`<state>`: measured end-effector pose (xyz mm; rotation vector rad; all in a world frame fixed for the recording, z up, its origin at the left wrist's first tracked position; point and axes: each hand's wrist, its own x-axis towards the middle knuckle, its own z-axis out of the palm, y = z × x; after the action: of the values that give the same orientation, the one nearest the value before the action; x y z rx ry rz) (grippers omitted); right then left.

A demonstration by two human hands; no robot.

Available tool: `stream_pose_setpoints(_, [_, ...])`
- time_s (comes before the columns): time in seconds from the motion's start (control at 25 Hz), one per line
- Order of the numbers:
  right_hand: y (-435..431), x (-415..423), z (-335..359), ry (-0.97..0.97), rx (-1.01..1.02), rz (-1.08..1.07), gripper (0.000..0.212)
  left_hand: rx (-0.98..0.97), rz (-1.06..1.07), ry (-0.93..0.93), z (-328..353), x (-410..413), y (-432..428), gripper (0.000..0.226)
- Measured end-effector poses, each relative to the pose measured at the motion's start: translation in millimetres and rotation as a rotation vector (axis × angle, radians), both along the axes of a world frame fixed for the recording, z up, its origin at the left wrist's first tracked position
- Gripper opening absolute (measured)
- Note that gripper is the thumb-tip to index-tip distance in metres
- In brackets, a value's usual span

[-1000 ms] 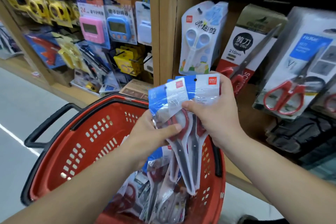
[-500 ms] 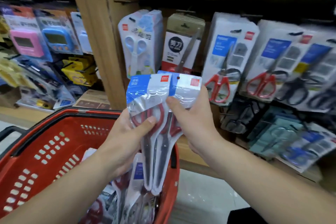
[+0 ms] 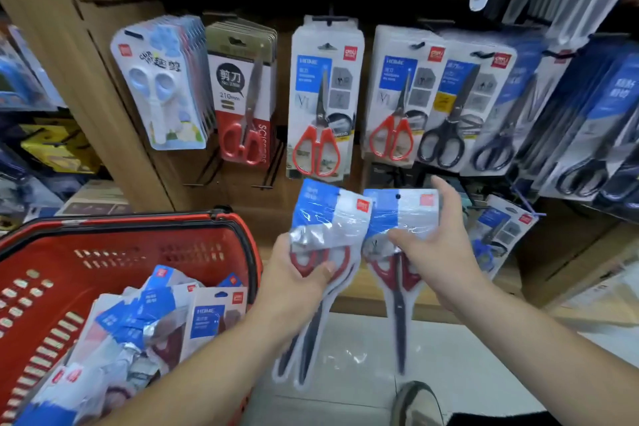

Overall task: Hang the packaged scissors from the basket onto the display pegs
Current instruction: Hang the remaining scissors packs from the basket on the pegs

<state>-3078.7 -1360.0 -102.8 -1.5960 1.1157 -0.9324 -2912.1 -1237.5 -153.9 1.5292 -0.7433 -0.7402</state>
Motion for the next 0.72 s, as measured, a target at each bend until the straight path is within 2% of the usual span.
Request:
stream_pose_setpoints(0.12, [-7.4,1.8,-28.8,0.148,-0.061,0.026,0.088,0.034,0.076,0.082,-27.7,-8.4,-4.7,0.034])
stream_pose_setpoints(0.32, [-22.4,34.9,-66.5,0.268,0.008,0.129,0.088,0.049,0.224,0.085,-56.5,-10.5,-5.7,0.03])
stream_pose_setpoints(0.48, [-37.5,55.8,-80.8,0.227,0.031,0.026,0.062,0.091,0.252,0.082,-67.3,-0.9,-12.4,0.037])
stream_pose_setpoints(0.64, [-46.5,68.7,-82.9,0.019,0.161,-0.118,0.058,0.09,0.285,0.079,-72.5,1.8,-16.4,0.038])
stream_pose_setpoints(0.72, [-52.2,67.3,-90.0,0.011,0.173,-0.154,0.041,0.101,0.275,0.06,-72.6,2.7,-14.9,0.041])
